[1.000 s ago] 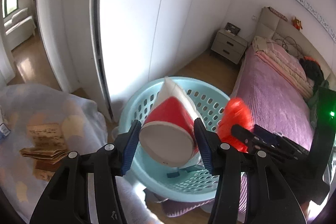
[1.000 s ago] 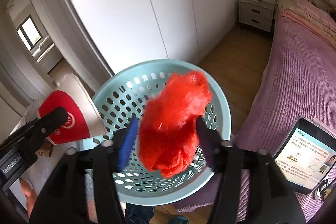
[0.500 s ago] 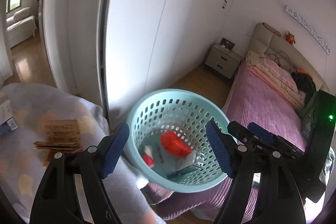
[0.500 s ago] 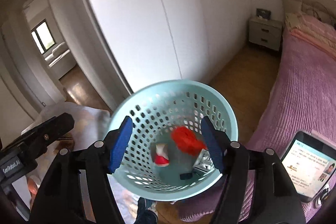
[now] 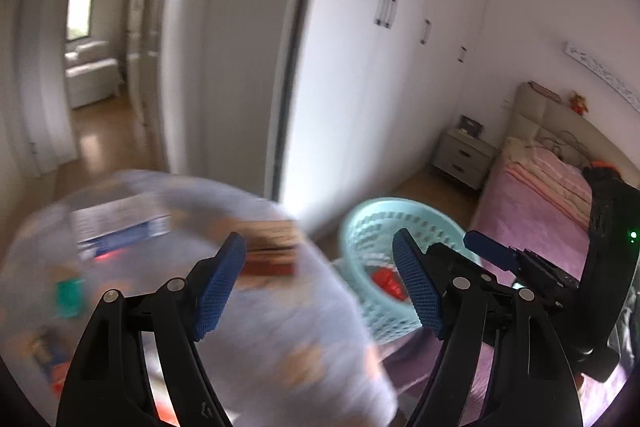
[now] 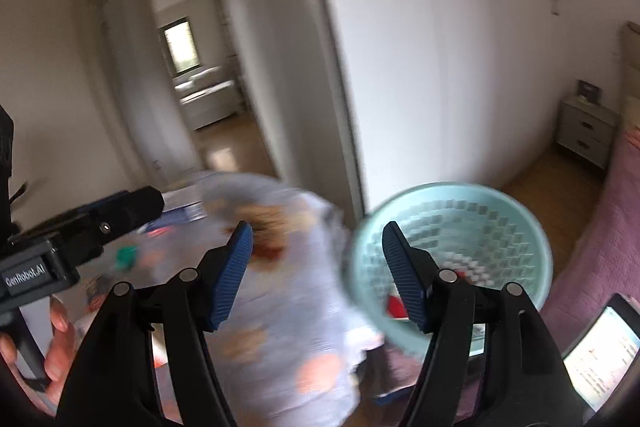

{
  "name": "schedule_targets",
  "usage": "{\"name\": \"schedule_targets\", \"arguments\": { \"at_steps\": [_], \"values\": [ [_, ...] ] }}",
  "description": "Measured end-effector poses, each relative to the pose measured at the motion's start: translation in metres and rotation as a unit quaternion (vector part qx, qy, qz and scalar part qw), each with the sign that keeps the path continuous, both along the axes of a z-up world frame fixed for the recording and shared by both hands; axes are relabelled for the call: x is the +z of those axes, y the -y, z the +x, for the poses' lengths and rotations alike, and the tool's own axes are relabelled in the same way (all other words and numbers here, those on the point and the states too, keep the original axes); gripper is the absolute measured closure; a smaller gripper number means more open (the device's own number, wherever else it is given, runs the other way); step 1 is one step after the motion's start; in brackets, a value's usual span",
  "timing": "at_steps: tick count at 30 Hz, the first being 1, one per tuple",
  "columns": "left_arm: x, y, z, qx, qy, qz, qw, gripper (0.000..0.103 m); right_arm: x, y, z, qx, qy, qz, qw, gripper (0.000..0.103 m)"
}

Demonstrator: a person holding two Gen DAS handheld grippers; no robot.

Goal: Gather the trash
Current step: 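Grasp the orange paper cup with the right tool while the left tool grasps the polka-dot paper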

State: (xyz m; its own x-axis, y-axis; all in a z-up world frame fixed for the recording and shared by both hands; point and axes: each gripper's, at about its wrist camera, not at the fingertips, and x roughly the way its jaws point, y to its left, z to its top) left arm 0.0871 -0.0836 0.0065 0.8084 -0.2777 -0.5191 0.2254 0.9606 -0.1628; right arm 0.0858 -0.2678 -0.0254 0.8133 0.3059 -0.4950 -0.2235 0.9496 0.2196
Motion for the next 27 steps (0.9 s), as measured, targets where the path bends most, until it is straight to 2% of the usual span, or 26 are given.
{"name": "schedule_targets", "arguments": {
  "at_steps": [9, 13, 16, 20, 25, 27],
  "values": [
    [-0.01, -0.107, -0.089, 0.095, -0.003, -0.009, 0.9954, 0.029, -0.019, -0.089, -0.04, 0.119, -0.018, -0.007, 0.993, 0.039],
    [-0.032, -0.141, -0.127, 0.125, -0.03, -0.006, 0.9917, 0.029, -0.032, -0.123, -0.049, 0.153, -0.03, -0.017, 0.988, 0.039],
    [-0.057, -0.154, -0.151, 0.126, -0.057, -0.013, 0.9904, 0.03, -0.041, -0.142, -0.06, 0.17, -0.036, -0.024, 0.985, 0.039],
    [-0.085, -0.151, -0.173, 0.112, -0.092, -0.018, 0.9893, 0.029, -0.044, -0.154, -0.065, 0.183, -0.034, -0.032, 0.982, 0.039],
    [-0.115, -0.12, -0.172, 0.11, -0.127, -0.011, 0.9858, 0.03, -0.052, -0.157, -0.075, 0.188, -0.04, -0.031, 0.981, 0.039],
    [-0.126, -0.108, -0.168, 0.124, -0.14, 0.015, 0.9822, 0.043, -0.054, -0.158, -0.08, 0.189, -0.038, -0.039, 0.98, 0.039]
  ]
}}
